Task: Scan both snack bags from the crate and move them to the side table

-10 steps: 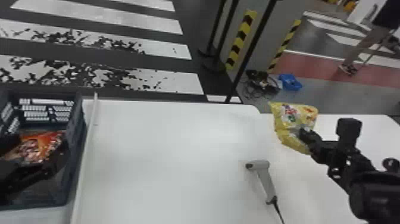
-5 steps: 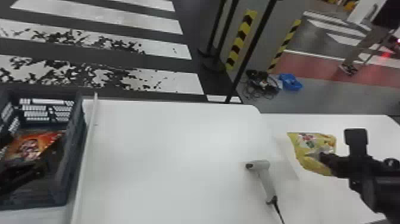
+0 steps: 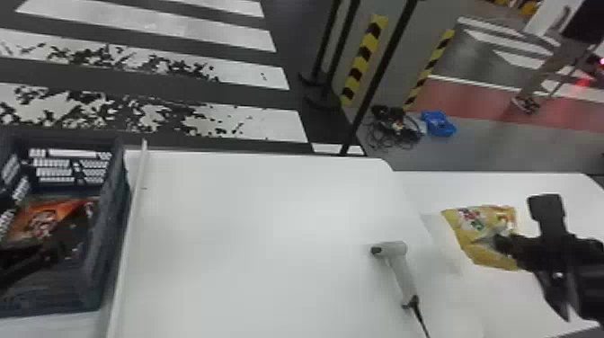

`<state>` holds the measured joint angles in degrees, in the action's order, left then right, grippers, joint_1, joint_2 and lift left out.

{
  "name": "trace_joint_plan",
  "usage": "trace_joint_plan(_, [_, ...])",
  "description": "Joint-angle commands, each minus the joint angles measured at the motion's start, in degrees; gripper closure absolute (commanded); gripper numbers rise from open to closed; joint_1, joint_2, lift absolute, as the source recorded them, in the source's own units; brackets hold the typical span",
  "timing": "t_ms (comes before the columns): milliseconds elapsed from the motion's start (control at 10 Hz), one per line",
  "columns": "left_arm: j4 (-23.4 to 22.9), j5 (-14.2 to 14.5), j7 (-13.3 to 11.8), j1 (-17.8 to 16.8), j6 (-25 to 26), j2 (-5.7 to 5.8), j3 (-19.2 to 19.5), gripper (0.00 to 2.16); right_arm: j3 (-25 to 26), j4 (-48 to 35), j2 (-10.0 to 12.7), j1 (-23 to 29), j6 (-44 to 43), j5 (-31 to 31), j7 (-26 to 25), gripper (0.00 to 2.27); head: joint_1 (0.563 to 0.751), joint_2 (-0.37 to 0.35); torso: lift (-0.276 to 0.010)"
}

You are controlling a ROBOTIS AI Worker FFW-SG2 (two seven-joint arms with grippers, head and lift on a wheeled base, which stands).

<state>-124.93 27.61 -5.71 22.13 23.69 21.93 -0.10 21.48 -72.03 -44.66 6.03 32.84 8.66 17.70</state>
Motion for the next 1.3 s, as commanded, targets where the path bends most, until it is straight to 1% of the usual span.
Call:
trace_joint_plan(0, [-0.3, 0.0, 0.1, 0.0, 0.0, -0.57, 0.0, 0.03, 1.8, -2.5, 0.9, 2.2, -3.0, 2.2, 0.6, 0.0, 0.695, -0.35, -0.095])
trace_joint_plan(100, [-0.3, -0.3, 0.1, 0.1, 0.0, -1.01, -0.1, 0.03, 5.2, -6.9, 2.4, 5.0, -3.3, 5.5, 0.6, 0.0, 0.695, -0.35, -0.095])
trace_joint_plan(200, [-0.3, -0.6, 0.0, 0.2, 0.0, -1.71, -0.2, 0.03, 8.5, -12.5, 4.8, 7.8, -3.2, 7.8, 0.5, 0.0, 0.695, -0.35, -0.095])
trace_joint_plan(300, [-0.3, -1.0, 0.0, 0.2, 0.2, -2.15, -0.5, 0.03, 11.1, -19.1, 7.4, 10.6, -2.3, 10.8, 0.4, 0.0, 0.695, -0.35, -0.095])
trace_joint_plan(500, [-0.6, -1.3, -0.2, 0.2, 0.2, -2.33, -1.0, 0.03, 14.5, -33.2, 13.3, 14.5, 3.0, 15.2, 0.2, 0.0, 0.695, -0.35, -0.095])
trace_joint_plan(600, [-0.8, -1.3, -0.2, 0.2, 0.2, -2.33, -1.0, 0.03, 14.7, -39.4, 16.4, 16.1, 3.7, 15.9, -0.6, 0.01, 0.695, -0.35, -0.095])
trace_joint_plan(700, [-0.8, -1.3, -0.4, 0.2, 0.0, -2.33, -1.2, 0.03, 13.7, -44.1, 20.0, 16.9, 3.5, 14.9, -1.7, 0.01, 0.695, -0.35, -0.095])
trace_joint_plan(800, [-1.2, -1.2, -0.6, 0.3, 0.0, -2.24, -1.1, 0.03, 12.1, -46.8, 22.9, 17.3, 3.7, 14.9, -1.7, 0.03, 0.695, -0.35, -0.095])
trace_joint_plan(900, [-1.5, -1.2, -0.6, 0.5, 0.2, -1.71, -1.0, 0.03, 10.7, -50.2, 26.4, 17.8, 3.7, 15.9, -1.7, 0.03, 0.695, -0.35, -0.095])
trace_joint_plan(1000, [-1.9, -1.2, -0.4, 0.5, 0.2, -1.54, -1.1, 0.03, 8.6, -53.3, 30.2, 18.0, 3.5, 15.9, -1.6, 0.03, 0.695, -0.35, -0.095])
trace_joint_plan(1100, [-2.1, -1.2, -0.4, 0.5, 0.2, -1.45, -1.2, 0.03, 6.1, -54.7, 34.3, 18.1, 0.2, 15.9, -1.0, 0.03, 0.695, -0.34, -0.095])
trace_joint_plan(1200, [-2.4, -1.4, -0.2, 0.6, 0.4, -1.36, -1.3, 0.03, 3.7, -55.3, 38.2, 18.3, -3.7, 15.6, -0.4, 0.02, 0.695, -0.292, -0.095])
